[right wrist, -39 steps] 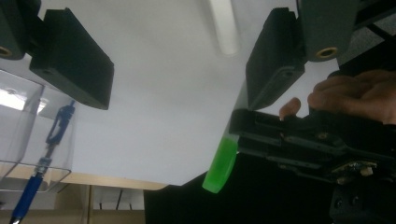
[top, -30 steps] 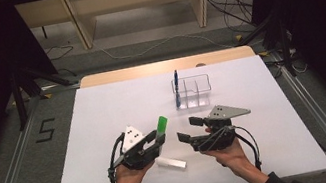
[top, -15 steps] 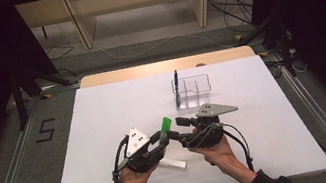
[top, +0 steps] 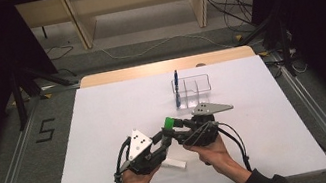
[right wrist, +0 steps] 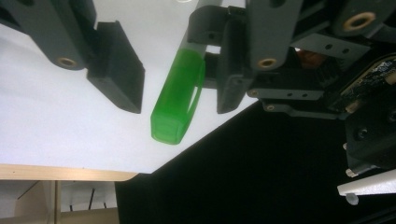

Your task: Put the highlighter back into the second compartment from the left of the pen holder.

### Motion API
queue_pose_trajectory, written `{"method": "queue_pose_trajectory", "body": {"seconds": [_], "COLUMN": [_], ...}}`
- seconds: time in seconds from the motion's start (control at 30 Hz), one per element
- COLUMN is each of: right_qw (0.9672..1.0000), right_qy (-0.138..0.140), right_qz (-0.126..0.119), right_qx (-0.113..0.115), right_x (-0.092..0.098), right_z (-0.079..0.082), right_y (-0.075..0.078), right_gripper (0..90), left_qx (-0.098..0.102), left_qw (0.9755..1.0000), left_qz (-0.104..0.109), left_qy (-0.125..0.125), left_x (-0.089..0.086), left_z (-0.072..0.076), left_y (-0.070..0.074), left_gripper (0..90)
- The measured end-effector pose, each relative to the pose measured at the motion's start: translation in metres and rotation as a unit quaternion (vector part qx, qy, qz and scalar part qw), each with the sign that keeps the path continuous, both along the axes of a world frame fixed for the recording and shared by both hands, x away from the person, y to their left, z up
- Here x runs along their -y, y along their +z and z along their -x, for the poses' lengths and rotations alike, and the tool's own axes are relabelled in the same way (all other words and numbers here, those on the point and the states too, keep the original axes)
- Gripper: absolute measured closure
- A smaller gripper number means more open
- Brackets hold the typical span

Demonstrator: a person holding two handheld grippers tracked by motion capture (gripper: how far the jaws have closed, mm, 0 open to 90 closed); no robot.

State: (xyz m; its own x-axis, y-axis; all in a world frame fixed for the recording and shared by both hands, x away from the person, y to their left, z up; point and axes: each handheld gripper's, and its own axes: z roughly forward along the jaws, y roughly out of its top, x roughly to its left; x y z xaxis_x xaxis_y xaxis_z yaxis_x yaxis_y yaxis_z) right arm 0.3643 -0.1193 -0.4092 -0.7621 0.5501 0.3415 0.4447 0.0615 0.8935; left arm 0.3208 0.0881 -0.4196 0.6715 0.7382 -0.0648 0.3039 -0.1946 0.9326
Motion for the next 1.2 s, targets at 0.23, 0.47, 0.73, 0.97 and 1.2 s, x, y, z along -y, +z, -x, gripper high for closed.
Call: {"method": "queue_pose_trajectory", "body": {"seconds": [0.23, 0.47, 0.73, 0.97, 1.2], "right_qw": [1.0, 0.9999, 0.9998, 0.9996, 0.9993], "right_qy": [0.003, 0.003, 0.006, 0.002, -0.022], "right_qz": [-0.002, -0.01, -0.019, -0.024, -0.018], "right_qx": [-0.002, -0.006, -0.008, 0.013, 0.025], "right_x": [-0.003, -0.002, -0.003, 0.0, 0.014], "right_z": [0.0, -0.001, 0.002, 0.002, -0.003], "right_y": [-0.002, -0.002, -0.001, 0.004, 0.008], "right_gripper": [60.6, 67.8, 73.7, 75.0, 75.1], "left_qx": [0.002, 0.003, 0.011, -0.016, -0.018], "left_qw": [1.0, 1.0, 0.9999, 0.9997, 0.9992], "left_qz": [0.001, 0.002, 0.003, 0.009, 0.002], "left_qy": [-0.001, 0.001, 0.004, -0.014, -0.035], "left_x": [0.0, 0.0, 0.001, 0.0, -0.005], "left_z": [0.0, 0.0, 0.002, -0.003, -0.003], "left_y": [0.0, 0.0, 0.0, 0.004, 0.006], "left_gripper": [65.9, 65.9, 65.8, 42.3, 33.3]}}
